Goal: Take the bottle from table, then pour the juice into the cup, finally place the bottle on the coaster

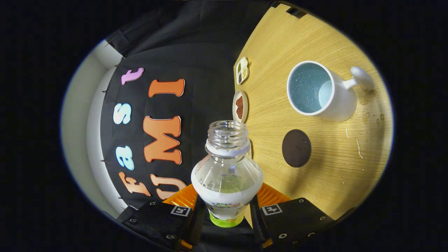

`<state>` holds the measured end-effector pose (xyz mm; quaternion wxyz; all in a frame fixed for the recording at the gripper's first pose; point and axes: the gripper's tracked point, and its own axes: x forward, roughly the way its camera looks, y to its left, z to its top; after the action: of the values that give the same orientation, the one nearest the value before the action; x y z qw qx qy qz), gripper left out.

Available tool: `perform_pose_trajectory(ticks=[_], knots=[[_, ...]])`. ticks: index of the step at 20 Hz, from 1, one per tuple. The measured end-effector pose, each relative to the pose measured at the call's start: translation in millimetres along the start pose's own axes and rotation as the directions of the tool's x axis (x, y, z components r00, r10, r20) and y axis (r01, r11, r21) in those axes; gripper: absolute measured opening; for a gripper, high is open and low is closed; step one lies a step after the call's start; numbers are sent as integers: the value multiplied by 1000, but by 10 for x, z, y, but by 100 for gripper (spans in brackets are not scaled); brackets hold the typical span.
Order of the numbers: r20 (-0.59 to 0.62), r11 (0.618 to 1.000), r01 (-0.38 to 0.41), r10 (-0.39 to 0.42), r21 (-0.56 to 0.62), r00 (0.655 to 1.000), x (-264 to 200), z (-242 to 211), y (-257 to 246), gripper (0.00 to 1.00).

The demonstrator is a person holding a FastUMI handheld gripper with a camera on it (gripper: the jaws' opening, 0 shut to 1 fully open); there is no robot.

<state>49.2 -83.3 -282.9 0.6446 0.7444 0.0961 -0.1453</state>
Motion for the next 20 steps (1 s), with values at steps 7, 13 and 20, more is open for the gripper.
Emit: perform_pose_trajectory(ticks=[7, 13, 20], knots=[[16, 995, 12, -14, 100, 1000, 90, 191, -91, 59], [16, 987, 18, -20, 158, 1000, 105, 234, -107, 59], [-3, 977, 13, -13, 214, 1000, 133, 221, -72, 59]])
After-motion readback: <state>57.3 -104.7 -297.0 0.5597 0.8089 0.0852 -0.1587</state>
